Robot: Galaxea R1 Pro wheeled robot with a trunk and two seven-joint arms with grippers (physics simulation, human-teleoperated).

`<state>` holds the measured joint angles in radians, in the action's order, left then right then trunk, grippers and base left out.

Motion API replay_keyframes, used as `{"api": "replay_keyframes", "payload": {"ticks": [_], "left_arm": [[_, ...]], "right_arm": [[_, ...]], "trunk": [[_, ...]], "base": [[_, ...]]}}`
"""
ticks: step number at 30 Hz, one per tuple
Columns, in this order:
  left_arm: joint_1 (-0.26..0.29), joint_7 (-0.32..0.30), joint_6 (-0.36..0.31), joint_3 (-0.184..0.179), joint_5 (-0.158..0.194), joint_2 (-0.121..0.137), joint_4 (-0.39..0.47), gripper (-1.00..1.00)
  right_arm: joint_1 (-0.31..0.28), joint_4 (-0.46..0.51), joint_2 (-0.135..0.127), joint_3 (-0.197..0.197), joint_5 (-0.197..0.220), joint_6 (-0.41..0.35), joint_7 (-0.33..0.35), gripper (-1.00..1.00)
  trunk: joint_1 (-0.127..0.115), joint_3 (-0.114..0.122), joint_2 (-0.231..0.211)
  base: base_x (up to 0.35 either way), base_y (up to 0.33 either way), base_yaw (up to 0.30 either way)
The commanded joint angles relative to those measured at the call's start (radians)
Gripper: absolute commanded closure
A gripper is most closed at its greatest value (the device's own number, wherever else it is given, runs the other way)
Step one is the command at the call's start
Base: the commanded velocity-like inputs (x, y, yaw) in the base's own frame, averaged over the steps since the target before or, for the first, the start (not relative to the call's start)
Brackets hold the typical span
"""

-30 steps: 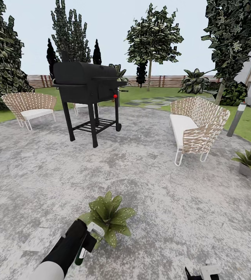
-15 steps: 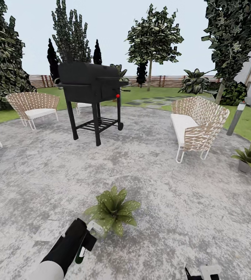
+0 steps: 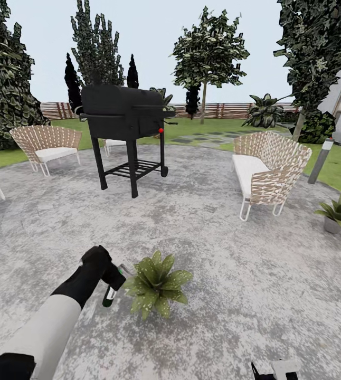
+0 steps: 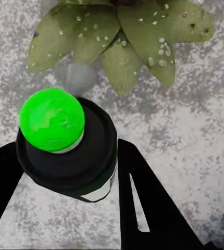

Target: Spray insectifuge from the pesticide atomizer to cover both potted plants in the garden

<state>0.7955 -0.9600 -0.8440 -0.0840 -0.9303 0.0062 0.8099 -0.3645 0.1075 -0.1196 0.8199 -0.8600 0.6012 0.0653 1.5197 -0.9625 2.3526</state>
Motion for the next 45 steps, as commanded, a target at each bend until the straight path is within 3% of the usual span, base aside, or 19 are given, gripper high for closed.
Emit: {"api": "replay_keyframes", "payload": {"ticks": [1, 3, 4, 6, 9, 21, 27, 29, 31, 33, 39, 45], "left_arm": [[0.007, -0.079, -0.003, -0.014, -0.048, 0.001, 0.001, 1.0], [0.007, -0.202, -0.004, -0.029, -0.12, 0.004, 0.007, 1.0], [0.005, -0.226, -0.004, -0.033, -0.145, 0.004, 0.009, 1.0], [0.002, -0.26, -0.005, -0.038, -0.229, 0.0, 0.014, 1.0], [0.0, -0.272, -0.006, -0.036, -0.296, -0.006, 0.014, 1.0], [0.004, -0.275, -0.009, -0.035, -0.311, -0.012, 0.015, 1.0], [0.016, -0.275, -0.007, -0.038, -0.313, -0.011, 0.015, 1.0], [0.014, -0.276, -0.004, -0.062, -0.318, -0.008, 0.01, 1.0], [0.011, -0.277, -0.005, -0.119, -0.329, -0.002, 0.003, 1.0], [0.007, -0.278, -0.005, -0.141, -0.332, -0.005, 0.001, 1.0], [0.015, -0.341, -0.007, -0.16, -0.339, -0.027, 0.007, 1.0], [0.016, -0.354, -0.009, -0.157, -0.338, -0.018, 0.011, 1.0]], "right_arm": [[-0.001, 0.0, 0.0, 0.008, -0.002, 0.003, 0.007, -1.0], [-0.001, 0.0, 0.0, 0.008, -0.002, 0.003, 0.007, -1.0], [-0.001, 0.0, 0.0, 0.008, -0.002, 0.003, 0.007, -1.0], [-0.001, 0.0, 0.0, 0.008, -0.002, 0.003, 0.007, -1.0], [-0.001, 0.0, 0.0, 0.008, -0.002, 0.003, 0.007, -1.0], [-0.001, 0.0, 0.0, 0.008, -0.002, 0.003, 0.005, -1.0], [-0.001, 0.0, 0.0, 0.008, -0.002, 0.003, 0.005, -1.0], [-0.001, 0.0, 0.0, 0.008, -0.002, 0.003, 0.005, -1.0], [-0.001, 0.0, 0.0, 0.008, -0.002, 0.003, 0.005, -1.0], [-0.001, 0.0, 0.0, 0.008, -0.002, 0.003, 0.006, -1.0], [-0.001, 0.0, 0.0, 0.008, -0.002, 0.003, 0.006, -1.0], [-0.001, 0.0, 0.0, 0.008, -0.002, 0.003, 0.007, -1.0]], "trunk": [[0.0, -0.001, 0.0], [0.0, -0.001, 0.0], [0.0, -0.001, 0.0], [0.0, -0.001, 0.0], [0.0, -0.001, 0.0], [0.0, -0.001, 0.0], [0.0, -0.001, 0.0], [0.0, -0.001, 0.0], [0.0, -0.001, 0.0], [0.0, -0.001, 0.0], [0.0, -0.001, 0.0], [0.0, -0.001, 0.0]], "base": [[0.0, 0.0, 0.0], [0.0, 0.0, 0.0], [0.0, 0.0, 0.0], [0.0, 0.0, 0.0], [0.066, 0.019, 0.0], [0.288, -0.014, -0.051], [0.044, -0.021, -0.087], [0.002, -0.001, -0.004], [0.0, 0.0, -0.001], [0.0, 0.0, 0.0], [0.0, 0.0, 0.0], [0.013, 0.008, 0.0]]}}
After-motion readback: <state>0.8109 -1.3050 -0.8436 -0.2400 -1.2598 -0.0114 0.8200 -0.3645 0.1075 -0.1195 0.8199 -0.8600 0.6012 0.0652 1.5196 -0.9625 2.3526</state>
